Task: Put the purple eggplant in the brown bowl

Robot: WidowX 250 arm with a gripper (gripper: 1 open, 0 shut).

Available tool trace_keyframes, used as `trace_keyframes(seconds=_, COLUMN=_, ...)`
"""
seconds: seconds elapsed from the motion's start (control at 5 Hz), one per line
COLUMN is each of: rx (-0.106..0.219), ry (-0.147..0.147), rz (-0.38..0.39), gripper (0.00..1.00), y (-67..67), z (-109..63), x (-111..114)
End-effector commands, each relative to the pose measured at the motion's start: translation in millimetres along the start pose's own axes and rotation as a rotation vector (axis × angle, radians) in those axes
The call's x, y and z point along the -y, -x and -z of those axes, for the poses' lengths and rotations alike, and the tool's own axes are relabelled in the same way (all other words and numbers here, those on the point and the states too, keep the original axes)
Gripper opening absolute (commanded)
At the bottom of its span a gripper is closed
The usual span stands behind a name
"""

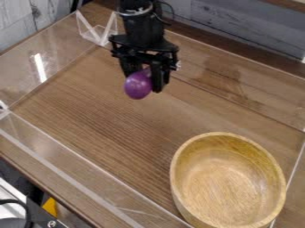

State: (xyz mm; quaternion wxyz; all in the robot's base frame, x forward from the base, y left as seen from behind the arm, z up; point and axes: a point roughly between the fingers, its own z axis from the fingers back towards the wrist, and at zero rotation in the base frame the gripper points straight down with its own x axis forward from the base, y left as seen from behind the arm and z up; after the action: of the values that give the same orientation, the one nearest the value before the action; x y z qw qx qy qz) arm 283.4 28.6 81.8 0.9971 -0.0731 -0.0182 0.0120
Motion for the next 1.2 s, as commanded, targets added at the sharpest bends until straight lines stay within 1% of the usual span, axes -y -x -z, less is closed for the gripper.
trace_keyframes(seconds=0.0, rx=0.075, ry=-0.040, rz=-0.032, gripper=0.00, y=-25.1, z=-13.4, x=-22)
trace_keyframes(seconds=0.2, rx=0.075, ry=-0.060, rz=-0.064, gripper=0.00, y=-33.2, z=-13.8, x=-41)
trace_keyframes(seconds=0.4, rx=0.058, ry=-0.055, rz=-0.052, gripper=0.00, y=-26.1, z=-10.9, x=-60)
trace_keyframes(seconds=0.6, rx=0.061, ry=-0.035, rz=-0.041, gripper=0.00, y=-14.1, z=-16.5, x=-69)
trace_keyframes(seconds=0.8, rx=0.077, ry=-0.020, rz=-0.076, gripper=0.00, y=-5.0, z=-14.5, x=-54)
trace_keyframes(seconds=1.0, rx=0.073, ry=-0.005, rz=-0.091, gripper=0.00, y=-3.1, z=-8.6, x=-25)
